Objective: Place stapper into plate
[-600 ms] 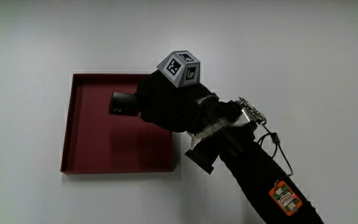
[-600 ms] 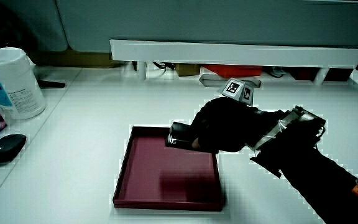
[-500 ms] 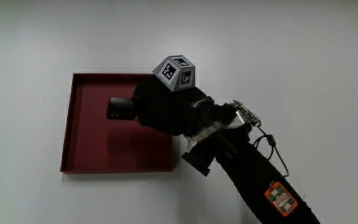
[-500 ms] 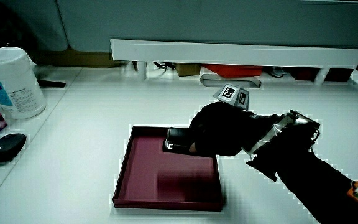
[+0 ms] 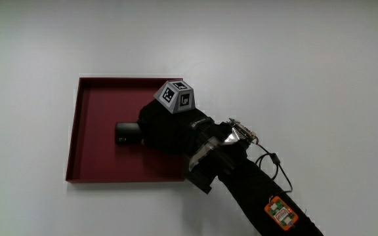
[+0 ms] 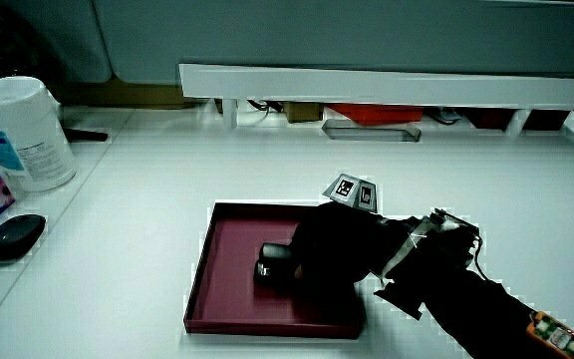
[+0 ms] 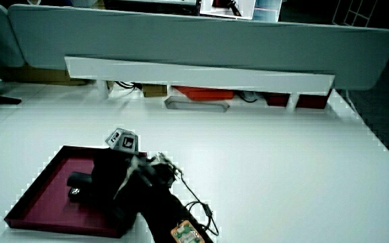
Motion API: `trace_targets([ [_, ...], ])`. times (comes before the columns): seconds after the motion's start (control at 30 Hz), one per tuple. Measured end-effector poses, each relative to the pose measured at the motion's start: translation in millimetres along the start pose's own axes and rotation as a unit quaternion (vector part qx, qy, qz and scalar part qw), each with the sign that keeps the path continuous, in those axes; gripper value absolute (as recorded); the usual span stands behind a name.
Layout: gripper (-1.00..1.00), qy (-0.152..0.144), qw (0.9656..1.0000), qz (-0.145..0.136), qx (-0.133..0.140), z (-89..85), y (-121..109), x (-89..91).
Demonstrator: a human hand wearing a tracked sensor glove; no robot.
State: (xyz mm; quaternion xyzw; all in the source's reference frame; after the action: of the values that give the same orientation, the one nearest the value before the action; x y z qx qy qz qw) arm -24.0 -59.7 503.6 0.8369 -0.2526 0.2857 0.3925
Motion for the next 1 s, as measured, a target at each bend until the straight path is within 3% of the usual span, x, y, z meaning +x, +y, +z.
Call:
trace_targets([
  [0.2, 0.0, 0.008, 1.0, -0.005, -0.003, -3.9, 3.3, 5.8],
  [0.3, -0.17, 0.007, 1.0, -0.002, 0.003, -3.0, 1.5, 4.0],
  [0.57, -0.61, 0.009, 0.9997, -0.013, -0.019, -8.2, 2.2, 9.7],
  [0.77, -0.94, -0.009, 0.9999, 0.01, -0.007, 15.4, -20.6, -1.3],
  [0.83, -1.0, -0.006, 0.9996, 0.02, -0.019, 27.7, -30.2, -6.8],
  [0.87, -1.0, 0.02, 0.9974, 0.059, -0.035, 24.5, -22.0, 4.9],
  [0.9, -1.0, 0.021, 0.997, 0.066, -0.036, 30.3, -27.3, 4.2],
  [0.97, -1.0, 0.023, 0.9974, 0.039, -0.056, 46.0, -46.7, -6.0],
  [1.0, -1.0, -0.012, 0.9991, 0.017, -0.038, 56.7, -60.5, -16.3],
])
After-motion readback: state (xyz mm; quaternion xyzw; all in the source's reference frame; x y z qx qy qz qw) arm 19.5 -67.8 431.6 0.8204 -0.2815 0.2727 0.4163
